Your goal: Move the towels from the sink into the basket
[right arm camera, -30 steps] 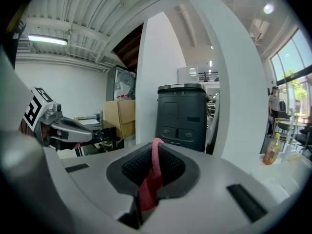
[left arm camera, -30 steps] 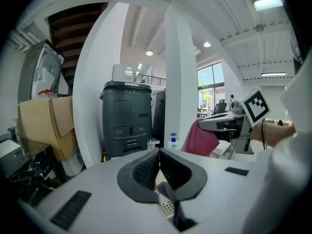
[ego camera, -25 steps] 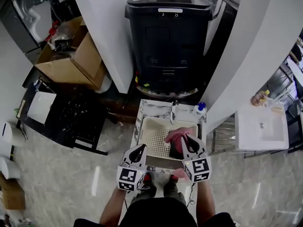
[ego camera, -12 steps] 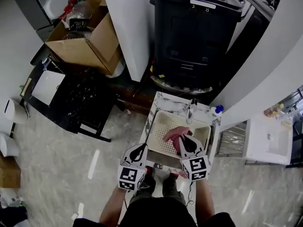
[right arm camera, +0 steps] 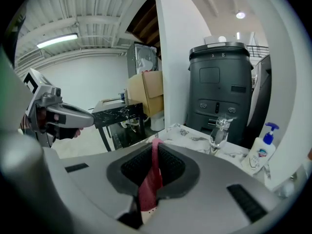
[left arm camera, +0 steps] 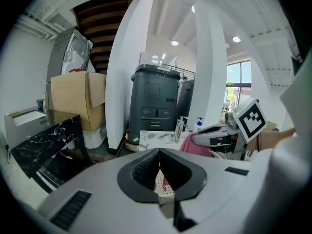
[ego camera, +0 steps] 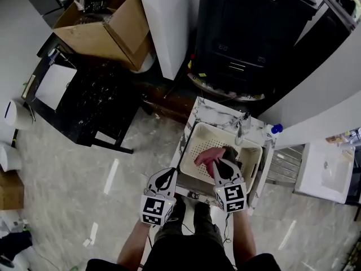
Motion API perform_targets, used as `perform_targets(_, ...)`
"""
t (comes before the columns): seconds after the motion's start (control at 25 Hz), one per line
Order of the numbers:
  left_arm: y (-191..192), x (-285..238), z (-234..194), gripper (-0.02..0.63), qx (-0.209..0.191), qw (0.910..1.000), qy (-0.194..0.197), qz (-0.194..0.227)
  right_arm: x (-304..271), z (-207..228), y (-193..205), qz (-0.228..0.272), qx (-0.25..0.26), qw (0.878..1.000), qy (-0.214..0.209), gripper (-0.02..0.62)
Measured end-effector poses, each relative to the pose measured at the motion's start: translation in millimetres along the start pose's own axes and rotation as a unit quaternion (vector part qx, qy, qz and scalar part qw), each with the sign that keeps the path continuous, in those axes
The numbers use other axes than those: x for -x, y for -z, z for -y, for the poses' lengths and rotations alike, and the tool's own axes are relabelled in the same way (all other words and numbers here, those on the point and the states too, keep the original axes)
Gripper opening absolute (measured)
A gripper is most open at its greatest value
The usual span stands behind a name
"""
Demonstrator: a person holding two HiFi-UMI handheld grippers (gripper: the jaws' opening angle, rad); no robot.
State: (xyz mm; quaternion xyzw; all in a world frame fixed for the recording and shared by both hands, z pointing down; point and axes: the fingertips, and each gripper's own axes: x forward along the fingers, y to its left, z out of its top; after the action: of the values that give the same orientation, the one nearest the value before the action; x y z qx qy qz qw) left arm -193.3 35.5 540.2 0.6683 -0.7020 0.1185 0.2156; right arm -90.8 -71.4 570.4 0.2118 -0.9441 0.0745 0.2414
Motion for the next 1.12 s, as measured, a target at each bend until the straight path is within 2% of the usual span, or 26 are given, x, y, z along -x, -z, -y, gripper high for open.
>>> perform_targets(0.64, 40, -28, -19, 0.008, 0.034, 0.9983, 0.006, -0.046, -58, -1, 65, -0.079, -0.013, 0.997, -0.011, 0.049)
perform_targets(1.0, 45, -36, -25, 0.008, 0.035, 0.9981, 0.005, -0.051, -63, 3, 69, -0.079, -0.03, 0.996, -0.008, 0.051)
perform_targets(1.04, 45, -36, -25, 0.008, 0.034, 0.9981, 0.005, -0.051, -63, 4, 69, -0.078, -0.034, 0.996, -0.009, 0.059)
perform_targets(1.12, 45, -37, -25, 0.008, 0.032, 0.9981, 0.007, -0.052, -63, 6, 68, -0.073, -0.046, 0.996, -0.011, 0.182)
